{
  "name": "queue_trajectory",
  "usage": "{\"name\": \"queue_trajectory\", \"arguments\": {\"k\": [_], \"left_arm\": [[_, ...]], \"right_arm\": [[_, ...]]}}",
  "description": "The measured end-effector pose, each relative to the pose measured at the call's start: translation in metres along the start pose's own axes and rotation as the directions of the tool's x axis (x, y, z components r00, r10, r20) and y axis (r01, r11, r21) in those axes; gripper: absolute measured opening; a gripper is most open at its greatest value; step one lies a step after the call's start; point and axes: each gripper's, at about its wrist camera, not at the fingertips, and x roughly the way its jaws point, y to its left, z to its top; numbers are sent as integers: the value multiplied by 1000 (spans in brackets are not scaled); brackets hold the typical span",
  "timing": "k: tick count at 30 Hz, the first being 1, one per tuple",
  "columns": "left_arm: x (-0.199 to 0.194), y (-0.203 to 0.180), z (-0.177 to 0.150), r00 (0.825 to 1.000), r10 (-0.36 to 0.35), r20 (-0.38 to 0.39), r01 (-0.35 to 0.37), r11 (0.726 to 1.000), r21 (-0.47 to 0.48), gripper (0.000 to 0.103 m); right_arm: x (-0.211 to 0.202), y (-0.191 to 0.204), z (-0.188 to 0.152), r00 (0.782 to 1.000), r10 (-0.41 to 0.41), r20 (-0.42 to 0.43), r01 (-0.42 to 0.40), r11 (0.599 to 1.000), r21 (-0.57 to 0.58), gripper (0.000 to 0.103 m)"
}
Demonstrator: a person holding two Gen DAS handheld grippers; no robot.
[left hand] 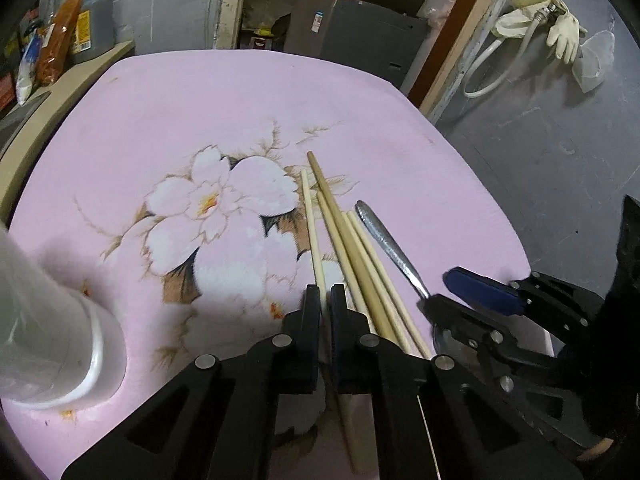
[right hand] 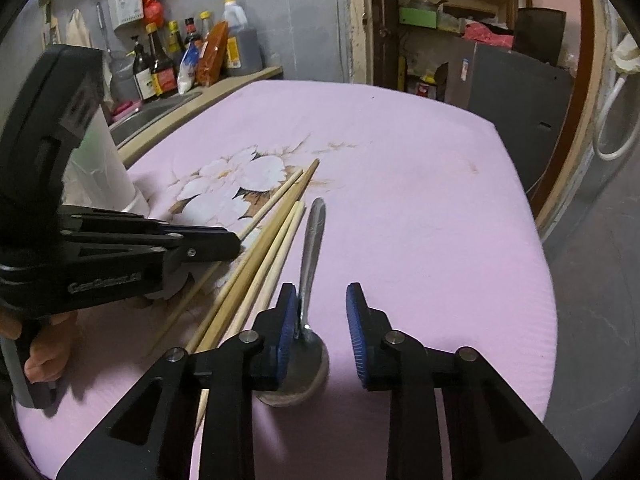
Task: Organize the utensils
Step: 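Close the right tool on the metal spoon while the left tool grasps a chopstick, then lift the spoon with the right tool while the left tool carries the chopstick to the holder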
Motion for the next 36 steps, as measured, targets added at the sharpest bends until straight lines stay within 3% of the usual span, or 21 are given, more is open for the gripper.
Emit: {"name": "queue_trajectory", "arguments": {"k": [8,14,19,22,31,33,36], "left_arm": [[-12,-5,-13,1000,19,-3,-19,1000,5,3],[-5,-8,-10,999,23,-22,-23,999,23,3],[1,-12,-1,996,41,-76,-37,998,60,3],[-1,-11,0,997,33,-71,-31,999,33,2],[-45,-19,-36,993,34,112,-36,999,11,2],[-59,-20,-45,981,43,191,-44,999,2,2],[-79,-25,-54,944,58,326,-62,998,2,2]], "right_arm": [[18,8,12,998,-27,-62,23,998,-58,19],[22,0,19,995,6,-100,-10,999,-40,13],[27,-3,30,983,28,-181,-40,997,-61,6],[26,-4,33,980,38,-194,-48,998,-50,5],[-21,1,1,996,65,58,-67,997,37,5],[-38,9,-5,988,36,147,-40,999,20,5],[-59,22,-10,964,16,264,-20,1000,14,5]]}}
